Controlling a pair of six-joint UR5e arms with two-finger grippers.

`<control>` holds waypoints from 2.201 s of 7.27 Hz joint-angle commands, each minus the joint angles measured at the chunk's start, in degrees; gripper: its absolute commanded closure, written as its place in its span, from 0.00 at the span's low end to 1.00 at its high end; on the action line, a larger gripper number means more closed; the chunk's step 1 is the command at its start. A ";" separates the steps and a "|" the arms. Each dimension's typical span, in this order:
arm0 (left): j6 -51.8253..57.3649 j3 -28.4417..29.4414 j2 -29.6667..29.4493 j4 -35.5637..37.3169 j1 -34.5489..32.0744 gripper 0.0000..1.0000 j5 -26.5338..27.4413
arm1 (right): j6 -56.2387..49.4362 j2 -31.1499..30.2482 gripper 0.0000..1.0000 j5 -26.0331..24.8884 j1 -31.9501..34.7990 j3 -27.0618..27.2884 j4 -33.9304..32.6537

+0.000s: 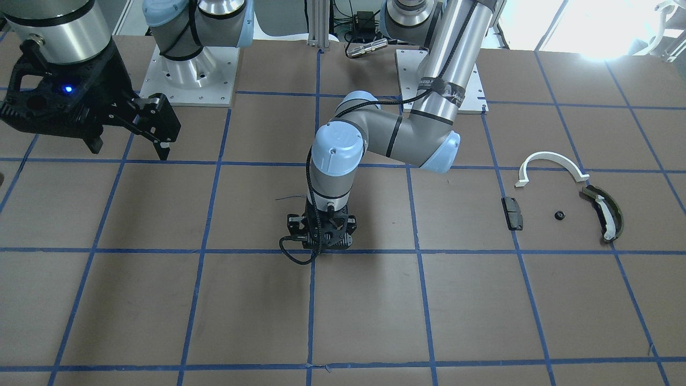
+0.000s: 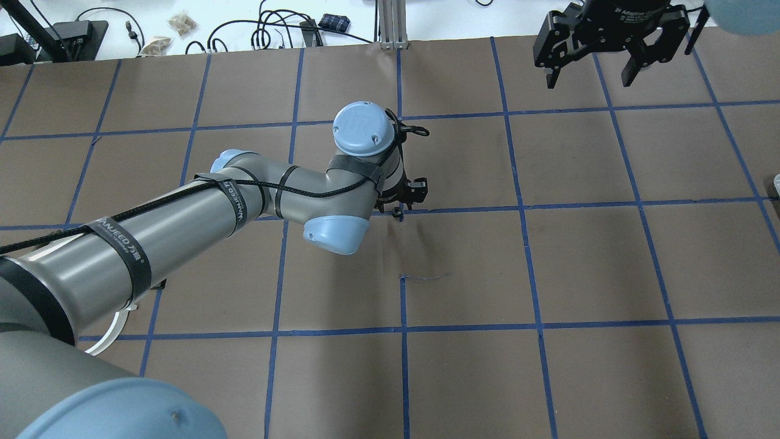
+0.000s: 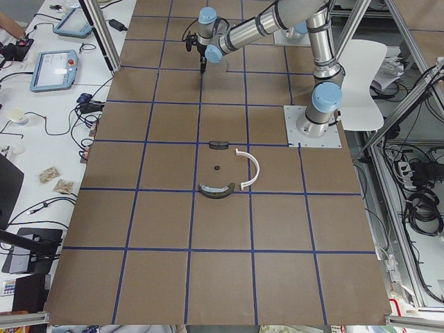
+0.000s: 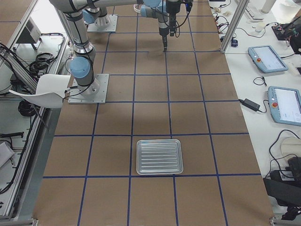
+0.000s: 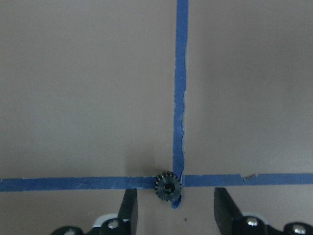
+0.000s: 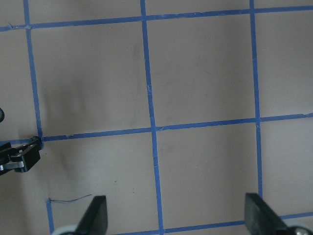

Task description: Place bearing gear from tray to pile

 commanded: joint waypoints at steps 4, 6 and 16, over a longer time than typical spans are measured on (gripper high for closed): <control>-3.57 1.34 -2.50 -0.10 -0.35 0.39 1.08 | -0.20 0.02 0.00 0.34 0.27 0.38 -0.24; -4.02 1.51 -2.59 -0.37 -0.44 0.58 1.61 | -0.46 0.46 0.00 0.95 0.10 1.09 -1.64; 49.57 -6.18 16.02 -19.53 31.46 0.94 6.88 | -0.46 0.11 0.00 3.33 0.36 1.09 -2.00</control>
